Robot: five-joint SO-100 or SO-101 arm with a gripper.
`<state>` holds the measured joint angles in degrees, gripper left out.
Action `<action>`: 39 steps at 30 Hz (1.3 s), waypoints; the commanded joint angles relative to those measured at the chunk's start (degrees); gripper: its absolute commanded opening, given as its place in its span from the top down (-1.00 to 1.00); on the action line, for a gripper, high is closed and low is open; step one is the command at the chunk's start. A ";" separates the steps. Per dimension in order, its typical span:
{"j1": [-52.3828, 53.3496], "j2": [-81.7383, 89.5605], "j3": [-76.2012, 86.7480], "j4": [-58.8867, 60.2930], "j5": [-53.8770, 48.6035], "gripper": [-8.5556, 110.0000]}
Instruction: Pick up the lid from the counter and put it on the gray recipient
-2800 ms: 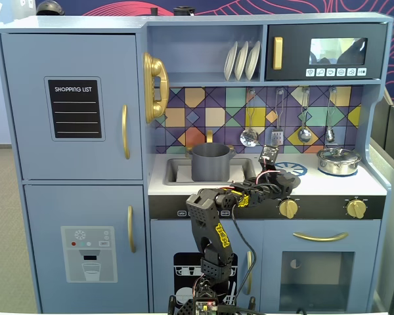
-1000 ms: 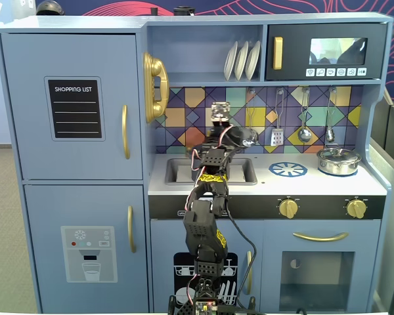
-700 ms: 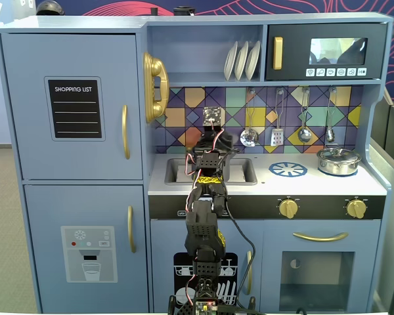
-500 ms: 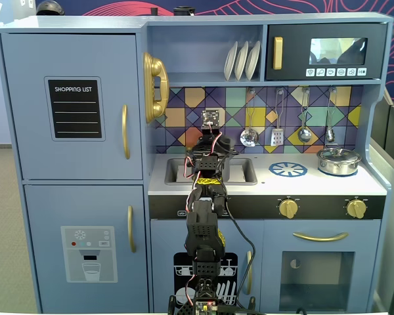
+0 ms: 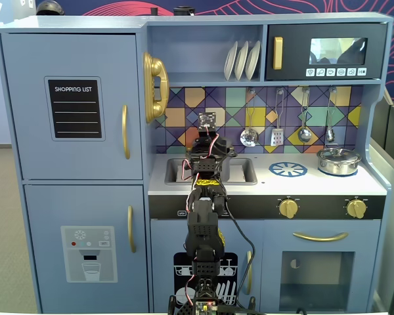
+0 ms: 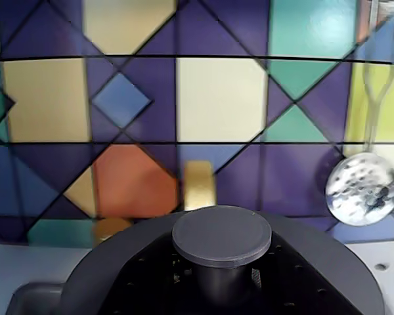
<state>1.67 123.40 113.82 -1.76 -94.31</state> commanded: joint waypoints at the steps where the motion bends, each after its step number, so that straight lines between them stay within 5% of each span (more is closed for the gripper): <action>1: -0.44 -0.26 -0.97 -2.37 0.53 0.86; 25: 0.00 -0.70 2.72 -4.39 0.00 0.86; 31: 0.35 -0.70 3.08 -3.25 -2.37 0.56; 39: -0.09 -0.97 2.99 -5.89 -4.04 0.48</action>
<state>1.93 122.17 117.42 -5.62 -97.03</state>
